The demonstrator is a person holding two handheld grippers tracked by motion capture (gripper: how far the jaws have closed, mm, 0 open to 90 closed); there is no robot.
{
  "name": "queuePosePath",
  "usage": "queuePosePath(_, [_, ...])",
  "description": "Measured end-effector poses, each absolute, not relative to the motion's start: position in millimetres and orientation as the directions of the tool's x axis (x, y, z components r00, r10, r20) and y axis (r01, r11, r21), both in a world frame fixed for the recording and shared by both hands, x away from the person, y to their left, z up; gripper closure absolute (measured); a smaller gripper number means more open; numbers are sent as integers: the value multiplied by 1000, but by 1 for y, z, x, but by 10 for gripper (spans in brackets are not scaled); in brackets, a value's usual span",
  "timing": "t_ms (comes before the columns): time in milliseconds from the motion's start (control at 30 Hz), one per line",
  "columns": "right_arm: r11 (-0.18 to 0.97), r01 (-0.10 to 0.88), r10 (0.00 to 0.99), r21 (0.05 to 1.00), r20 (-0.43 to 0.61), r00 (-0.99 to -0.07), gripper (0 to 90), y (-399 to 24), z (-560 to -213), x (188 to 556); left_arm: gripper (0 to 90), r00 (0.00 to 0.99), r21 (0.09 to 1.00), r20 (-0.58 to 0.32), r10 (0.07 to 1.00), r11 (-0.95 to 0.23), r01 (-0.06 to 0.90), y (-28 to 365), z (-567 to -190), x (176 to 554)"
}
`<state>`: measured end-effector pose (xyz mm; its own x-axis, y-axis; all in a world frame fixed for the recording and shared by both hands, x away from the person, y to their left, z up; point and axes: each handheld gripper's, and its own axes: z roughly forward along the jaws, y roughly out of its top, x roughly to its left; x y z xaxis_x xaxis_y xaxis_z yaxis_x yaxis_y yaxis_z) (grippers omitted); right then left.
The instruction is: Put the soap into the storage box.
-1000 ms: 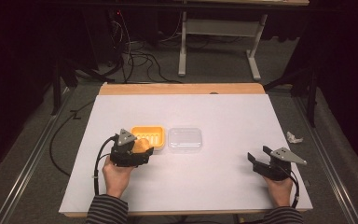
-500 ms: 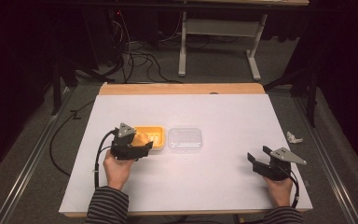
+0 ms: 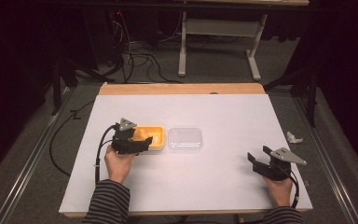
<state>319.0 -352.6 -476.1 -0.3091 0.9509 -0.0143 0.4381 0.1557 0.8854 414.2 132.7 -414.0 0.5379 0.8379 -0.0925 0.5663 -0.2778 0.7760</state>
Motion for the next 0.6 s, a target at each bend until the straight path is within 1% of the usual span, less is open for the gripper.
queuePosePath(300, [157,438,949,885,-13,-314,280,-353,-476,319,257,533,750,-66,843,-311,584,126,-412,430])
queuePosePath(600, [157,437,949,886,-14,-314,279,-353,-476,319,257,508,725,-66,859,-308,615,122,-424,444])
